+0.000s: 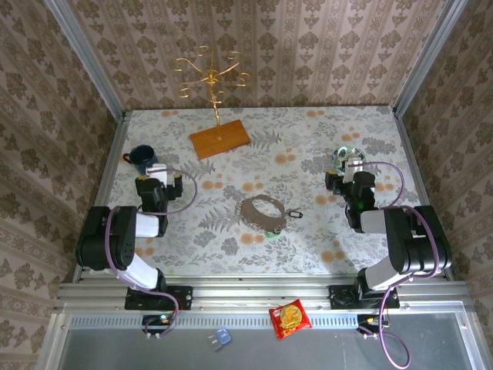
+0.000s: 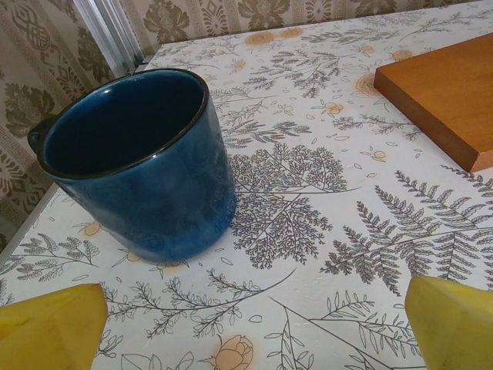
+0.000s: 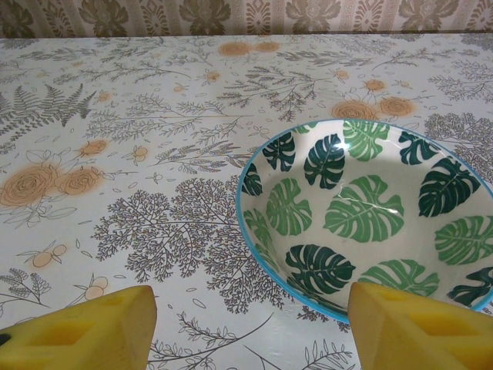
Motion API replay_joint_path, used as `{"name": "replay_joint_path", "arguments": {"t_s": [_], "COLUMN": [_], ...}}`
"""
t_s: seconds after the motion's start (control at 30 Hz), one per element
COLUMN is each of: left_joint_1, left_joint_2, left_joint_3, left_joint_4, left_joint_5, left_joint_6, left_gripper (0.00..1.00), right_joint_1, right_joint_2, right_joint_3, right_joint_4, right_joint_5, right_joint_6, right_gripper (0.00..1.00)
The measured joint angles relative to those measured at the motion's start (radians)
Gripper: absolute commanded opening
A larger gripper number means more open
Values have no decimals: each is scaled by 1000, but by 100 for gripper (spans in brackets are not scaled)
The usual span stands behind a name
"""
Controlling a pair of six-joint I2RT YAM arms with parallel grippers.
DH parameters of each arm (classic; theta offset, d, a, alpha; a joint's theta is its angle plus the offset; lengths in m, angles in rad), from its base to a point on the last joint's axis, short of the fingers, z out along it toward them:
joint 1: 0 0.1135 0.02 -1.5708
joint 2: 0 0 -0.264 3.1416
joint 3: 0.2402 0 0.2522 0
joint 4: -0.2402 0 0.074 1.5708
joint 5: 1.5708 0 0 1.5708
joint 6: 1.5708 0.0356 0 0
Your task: Put the keys on the keyring
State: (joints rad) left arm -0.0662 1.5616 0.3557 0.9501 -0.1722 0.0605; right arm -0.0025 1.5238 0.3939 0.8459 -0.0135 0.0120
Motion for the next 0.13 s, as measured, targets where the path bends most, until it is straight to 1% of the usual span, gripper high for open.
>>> {"name": "replay_joint_path", "arguments": {"t_s": [0.1, 0.13], "left_joint_1": [17, 21], "left_joint_2": [0, 0], "left_joint_3": [8, 10], "left_joint_4": [-10, -11], "left_joint_5": [21, 24], "left_joint_6": [0, 0], "left_gripper": [100, 100], "right_joint_1": [0, 0], "right_joint_2": [0, 0], "right_joint_3": [0, 0], "right_joint_4": [0, 0], "right_joint_5": [-3, -3], "right_joint_6": [2, 4], "right_gripper": [79, 99]}}
